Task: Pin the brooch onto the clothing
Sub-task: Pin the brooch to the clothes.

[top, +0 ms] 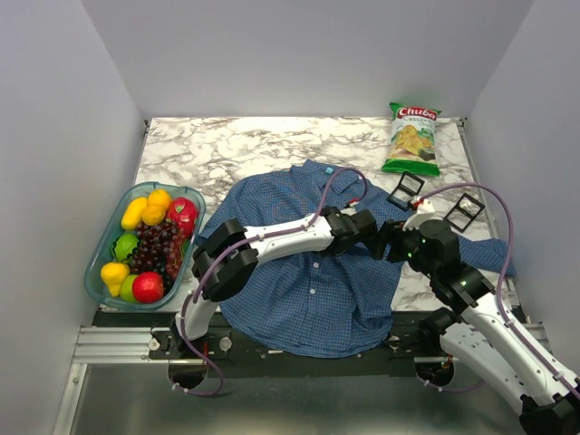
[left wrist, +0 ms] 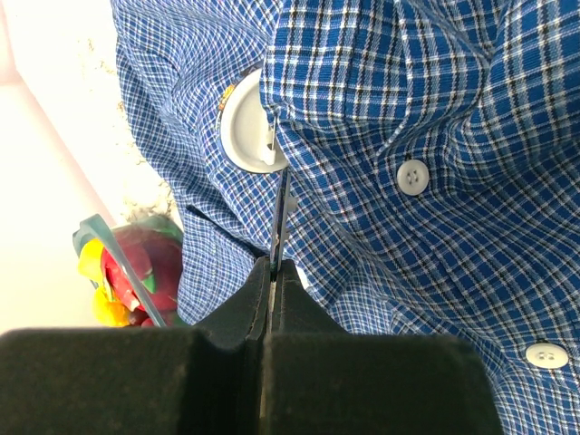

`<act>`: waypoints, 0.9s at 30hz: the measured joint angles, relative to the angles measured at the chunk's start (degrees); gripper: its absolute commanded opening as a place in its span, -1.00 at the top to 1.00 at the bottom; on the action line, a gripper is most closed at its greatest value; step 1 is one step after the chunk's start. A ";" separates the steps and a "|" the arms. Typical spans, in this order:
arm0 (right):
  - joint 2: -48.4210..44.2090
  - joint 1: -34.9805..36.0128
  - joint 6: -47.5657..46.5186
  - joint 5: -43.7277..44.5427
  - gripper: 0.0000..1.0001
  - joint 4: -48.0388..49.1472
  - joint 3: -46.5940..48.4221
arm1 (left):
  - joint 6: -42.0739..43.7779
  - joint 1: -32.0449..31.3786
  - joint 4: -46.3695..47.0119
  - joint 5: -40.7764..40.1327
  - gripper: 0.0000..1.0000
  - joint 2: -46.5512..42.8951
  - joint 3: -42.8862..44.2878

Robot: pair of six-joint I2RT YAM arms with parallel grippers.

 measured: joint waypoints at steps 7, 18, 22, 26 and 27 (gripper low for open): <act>-0.24 -0.31 0.13 1.09 -0.49 -0.24 -0.20 | 0.02 -0.02 -1.75 0.02 1.00 1.29 1.92; -0.52 -0.61 0.31 2.12 -0.49 -0.44 -0.66 | 0.02 -0.13 -3.45 0.22 1.00 2.56 3.80; -0.57 -0.61 0.35 2.12 -0.49 -0.44 -0.76 | 0.02 -0.20 -3.28 1.55 1.00 2.56 3.80; -0.72 -0.61 0.39 2.25 -0.49 -0.44 -0.76 | -0.04 -0.22 -2.58 3.30 1.00 2.47 3.63; -0.72 -0.61 0.39 2.25 -0.49 -0.44 -0.76 | -0.07 -0.22 -2.19 3.69 1.00 2.38 3.43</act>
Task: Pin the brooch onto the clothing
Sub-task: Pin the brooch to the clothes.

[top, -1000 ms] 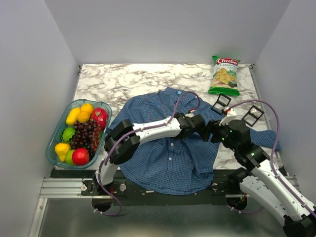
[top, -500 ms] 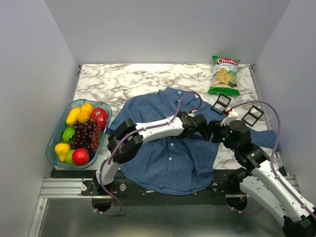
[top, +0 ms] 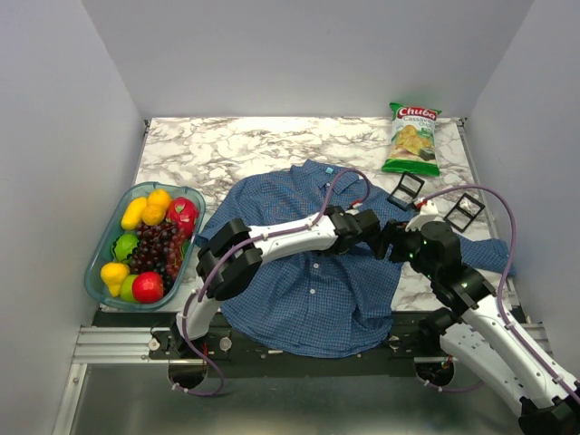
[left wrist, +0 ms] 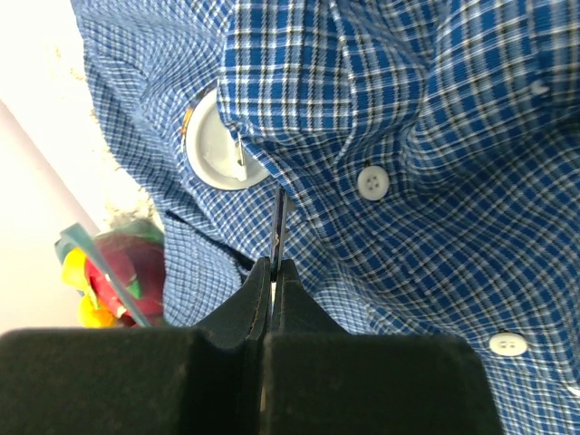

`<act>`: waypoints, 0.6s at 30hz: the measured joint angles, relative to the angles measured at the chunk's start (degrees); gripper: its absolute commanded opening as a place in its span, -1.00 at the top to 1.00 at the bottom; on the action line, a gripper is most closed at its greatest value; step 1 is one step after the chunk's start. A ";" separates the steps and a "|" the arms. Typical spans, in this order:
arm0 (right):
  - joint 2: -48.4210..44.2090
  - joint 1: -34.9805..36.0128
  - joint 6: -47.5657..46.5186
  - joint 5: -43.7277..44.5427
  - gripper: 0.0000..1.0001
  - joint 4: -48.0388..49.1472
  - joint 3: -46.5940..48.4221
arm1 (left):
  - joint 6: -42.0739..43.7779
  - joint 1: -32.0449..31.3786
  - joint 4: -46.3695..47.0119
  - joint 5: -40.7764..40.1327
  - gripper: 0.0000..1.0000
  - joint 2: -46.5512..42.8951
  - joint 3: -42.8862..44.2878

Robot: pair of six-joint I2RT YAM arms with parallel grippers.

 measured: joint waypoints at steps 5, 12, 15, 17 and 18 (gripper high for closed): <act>0.09 0.02 -0.02 -1.11 -0.49 0.07 0.00 | -0.37 -0.09 2.64 1.95 1.00 -1.25 -2.32; 0.72 0.04 0.20 -3.69 -0.49 1.14 0.00 | -1.18 -0.09 6.45 5.42 1.00 -3.45 -5.79; 1.31 0.39 0.42 -4.87 -0.49 1.81 0.00 | -1.60 -0.09 8.35 6.62 1.00 -4.90 -7.26; 1.90 0.74 0.61 -6.08 -0.49 2.84 0.00 | -1.86 -0.09 10.05 7.78 1.00 -6.34 -8.15; 2.10 0.90 0.61 -6.73 -0.49 3.34 0.00 | -1.95 -0.09 10.84 8.31 1.00 -6.93 -8.50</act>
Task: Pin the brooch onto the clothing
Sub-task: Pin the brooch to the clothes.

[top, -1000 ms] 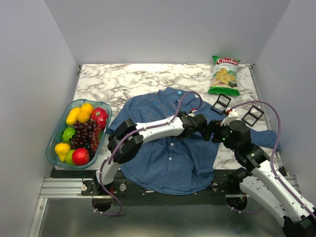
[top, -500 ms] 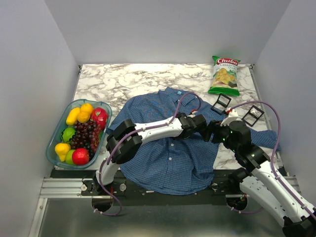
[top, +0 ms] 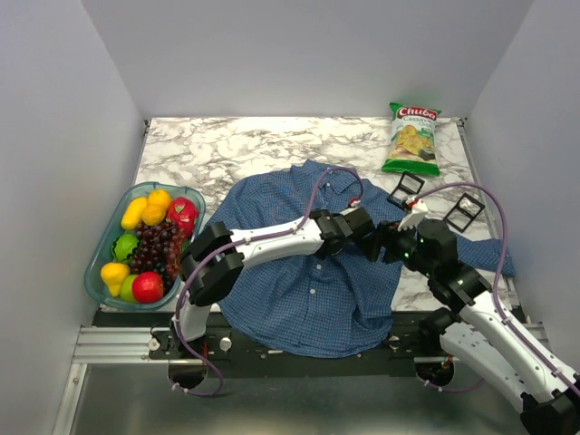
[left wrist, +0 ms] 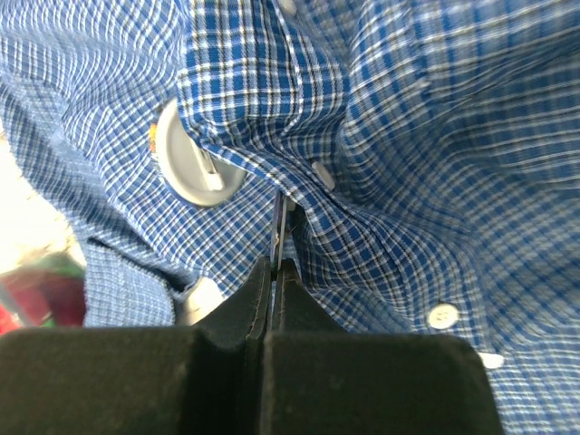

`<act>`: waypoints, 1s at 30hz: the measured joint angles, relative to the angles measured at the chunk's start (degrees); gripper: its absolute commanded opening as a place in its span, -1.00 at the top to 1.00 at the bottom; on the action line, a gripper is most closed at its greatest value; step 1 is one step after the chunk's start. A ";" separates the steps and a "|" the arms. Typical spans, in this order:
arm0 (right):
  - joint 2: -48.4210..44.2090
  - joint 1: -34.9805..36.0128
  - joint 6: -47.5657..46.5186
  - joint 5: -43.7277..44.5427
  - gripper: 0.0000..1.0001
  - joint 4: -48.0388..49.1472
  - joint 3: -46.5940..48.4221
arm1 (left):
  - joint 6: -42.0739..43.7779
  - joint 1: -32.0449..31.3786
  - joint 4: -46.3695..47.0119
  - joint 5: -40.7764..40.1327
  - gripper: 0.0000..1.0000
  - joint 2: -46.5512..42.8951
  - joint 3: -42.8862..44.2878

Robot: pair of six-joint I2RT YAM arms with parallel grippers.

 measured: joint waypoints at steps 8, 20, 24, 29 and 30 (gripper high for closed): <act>1.38 0.61 0.44 -2.43 -0.49 2.40 0.00 | -1.01 -0.17 8.11 5.35 1.00 -4.83 -3.06; 1.42 0.61 0.44 -2.89 -0.49 3.30 0.00 | -1.53 0.37 14.23 10.86 1.00 -7.78 -6.97; 1.79 0.63 0.44 -2.89 -0.49 3.39 0.00 | -2.03 0.46 16.52 12.74 1.00 -10.67 -8.90; 2.27 0.63 0.44 -2.91 -0.49 3.43 0.00 | -2.99 1.36 19.43 15.63 1.00 -14.56 -11.61; 2.32 0.63 0.44 -2.91 -0.49 3.43 0.00 | -3.32 1.75 20.13 16.59 1.00 -15.45 -12.33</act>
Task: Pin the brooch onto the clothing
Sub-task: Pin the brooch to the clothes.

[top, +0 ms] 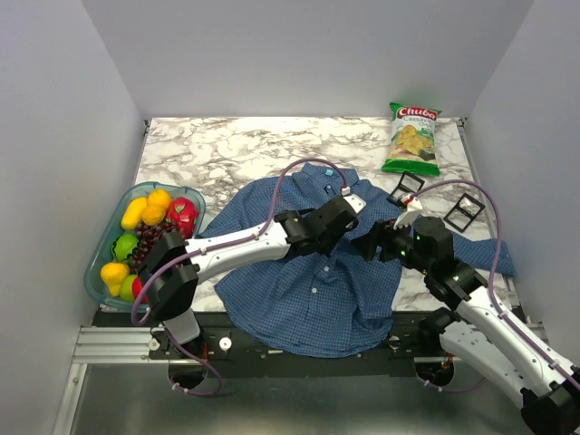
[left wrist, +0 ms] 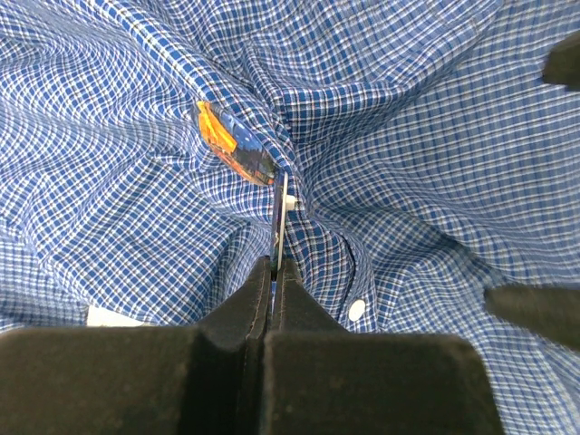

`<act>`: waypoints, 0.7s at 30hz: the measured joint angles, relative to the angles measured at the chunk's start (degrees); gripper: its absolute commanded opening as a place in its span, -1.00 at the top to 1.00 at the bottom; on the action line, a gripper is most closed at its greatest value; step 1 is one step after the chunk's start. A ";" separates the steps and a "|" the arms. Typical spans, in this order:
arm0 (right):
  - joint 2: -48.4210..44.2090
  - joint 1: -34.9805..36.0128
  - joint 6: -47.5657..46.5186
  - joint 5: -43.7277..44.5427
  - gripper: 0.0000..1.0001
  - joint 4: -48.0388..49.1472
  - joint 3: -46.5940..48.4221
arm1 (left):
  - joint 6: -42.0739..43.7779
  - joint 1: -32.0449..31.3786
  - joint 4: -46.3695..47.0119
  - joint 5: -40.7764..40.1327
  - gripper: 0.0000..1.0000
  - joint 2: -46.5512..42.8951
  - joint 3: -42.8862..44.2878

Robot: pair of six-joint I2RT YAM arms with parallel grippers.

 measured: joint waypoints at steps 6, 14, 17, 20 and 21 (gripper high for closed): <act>0.57 0.00 0.00 0.00 -0.49 0.04 0.00 | -0.96 1.44 2.38 3.08 1.00 -1.86 -1.68; 3.48 0.00 0.11 -0.76 -0.49 3.28 -1.20 | -1.90 4.46 6.82 10.05 1.00 -5.73 -6.34; 4.96 0.00 0.44 -1.99 -0.49 5.46 -2.73 | -2.49 7.19 9.38 15.37 1.00 -7.52 -8.94; 6.67 0.00 0.63 -3.30 -0.49 8.28 -4.42 | -3.06 11.30 11.47 21.75 1.00 -8.44 -11.43; 7.30 0.00 0.68 -3.69 -0.49 9.27 -4.87 | -3.13 13.09 11.93 23.93 1.00 -8.44 -12.11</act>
